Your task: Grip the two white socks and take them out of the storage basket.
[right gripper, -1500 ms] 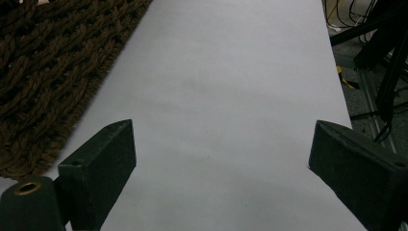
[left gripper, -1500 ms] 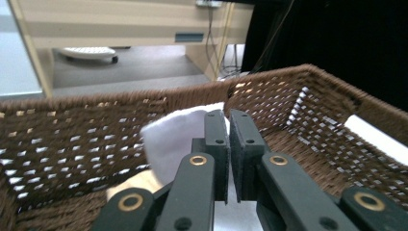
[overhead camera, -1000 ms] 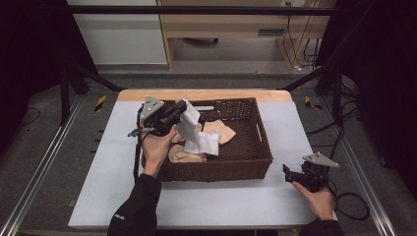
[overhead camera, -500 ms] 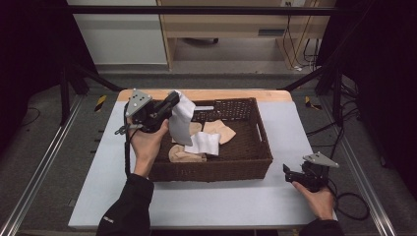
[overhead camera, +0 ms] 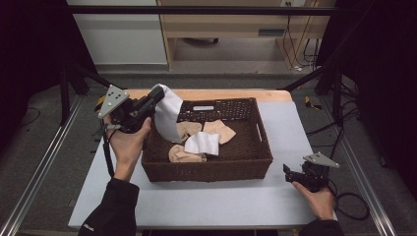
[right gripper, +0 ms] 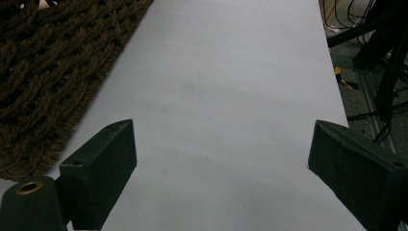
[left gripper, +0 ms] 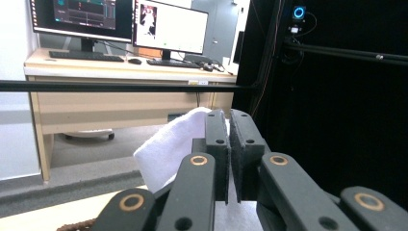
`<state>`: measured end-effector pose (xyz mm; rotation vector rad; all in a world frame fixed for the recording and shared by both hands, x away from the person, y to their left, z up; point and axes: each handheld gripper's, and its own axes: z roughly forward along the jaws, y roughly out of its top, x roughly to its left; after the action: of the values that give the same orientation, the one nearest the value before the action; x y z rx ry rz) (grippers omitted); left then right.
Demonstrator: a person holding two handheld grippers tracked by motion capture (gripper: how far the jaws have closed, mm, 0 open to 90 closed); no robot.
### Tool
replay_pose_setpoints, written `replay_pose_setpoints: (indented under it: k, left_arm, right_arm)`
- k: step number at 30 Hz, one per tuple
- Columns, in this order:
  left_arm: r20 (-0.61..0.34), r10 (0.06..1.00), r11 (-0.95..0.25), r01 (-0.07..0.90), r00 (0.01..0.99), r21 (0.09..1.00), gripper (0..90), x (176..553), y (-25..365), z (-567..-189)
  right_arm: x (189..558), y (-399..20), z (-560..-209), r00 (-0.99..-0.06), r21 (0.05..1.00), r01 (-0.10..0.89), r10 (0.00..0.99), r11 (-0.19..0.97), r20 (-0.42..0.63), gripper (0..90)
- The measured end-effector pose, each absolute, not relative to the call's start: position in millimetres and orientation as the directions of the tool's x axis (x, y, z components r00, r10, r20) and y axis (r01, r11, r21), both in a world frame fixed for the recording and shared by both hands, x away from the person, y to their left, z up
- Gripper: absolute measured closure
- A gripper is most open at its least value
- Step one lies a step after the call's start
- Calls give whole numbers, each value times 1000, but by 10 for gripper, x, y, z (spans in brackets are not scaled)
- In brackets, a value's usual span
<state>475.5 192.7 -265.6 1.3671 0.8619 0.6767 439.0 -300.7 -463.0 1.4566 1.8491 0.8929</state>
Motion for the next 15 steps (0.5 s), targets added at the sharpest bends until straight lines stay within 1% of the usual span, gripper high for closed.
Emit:
replay_pose_setpoints:
  k: [15]
  left_arm:
    - [-138,861,140,34,490,990,862,4601,2334,-2479]
  right_arm:
    - [4389,-3008,-4628,-202,811,560,977,166,-61,101]
